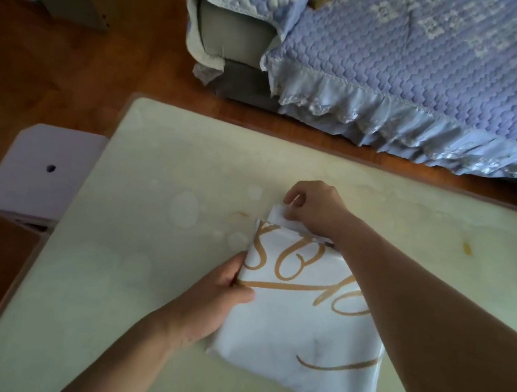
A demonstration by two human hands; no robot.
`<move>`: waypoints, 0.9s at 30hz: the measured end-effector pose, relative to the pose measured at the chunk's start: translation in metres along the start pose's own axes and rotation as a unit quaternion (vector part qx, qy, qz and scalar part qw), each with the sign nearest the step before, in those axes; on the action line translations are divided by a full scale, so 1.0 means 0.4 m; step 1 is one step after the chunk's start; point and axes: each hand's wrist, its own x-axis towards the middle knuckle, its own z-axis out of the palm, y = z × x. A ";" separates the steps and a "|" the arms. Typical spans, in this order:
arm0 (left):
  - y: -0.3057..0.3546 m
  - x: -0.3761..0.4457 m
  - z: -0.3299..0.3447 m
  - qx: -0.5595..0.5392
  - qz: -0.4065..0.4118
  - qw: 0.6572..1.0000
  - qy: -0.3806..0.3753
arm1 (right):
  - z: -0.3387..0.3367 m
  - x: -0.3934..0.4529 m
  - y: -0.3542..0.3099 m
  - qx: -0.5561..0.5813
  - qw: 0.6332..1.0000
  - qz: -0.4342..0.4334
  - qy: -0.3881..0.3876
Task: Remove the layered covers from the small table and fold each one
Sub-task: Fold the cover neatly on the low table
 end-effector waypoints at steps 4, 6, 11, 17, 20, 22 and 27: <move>-0.002 0.037 0.019 0.037 -0.004 0.999 0.029 | 0.023 0.030 0.009 0.012 1.000 0.016 0.001; -0.013 0.050 0.020 0.034 -0.014 0.999 0.040 | 0.030 0.043 0.012 -0.003 1.000 0.025 -0.018; -0.007 0.065 0.021 0.143 -0.043 0.986 0.074 | -0.018 -0.001 -0.010 0.073 0.997 -0.010 -0.002; -0.017 0.056 0.023 0.109 -0.011 0.992 0.069 | -0.039 -0.140 0.009 -0.018 0.981 -0.065 -0.184; -0.020 0.052 0.027 0.072 -0.001 0.995 0.064 | -0.024 -0.117 0.027 -0.044 0.985 -0.049 -0.160; -0.024 0.054 0.026 0.058 0.001 0.996 0.069 | -0.019 -0.112 0.030 -0.051 0.986 -0.057 -0.148; -0.043 0.052 0.035 0.028 0.012 0.991 0.134 | -0.049 -0.119 0.073 -0.056 0.995 -0.077 -0.022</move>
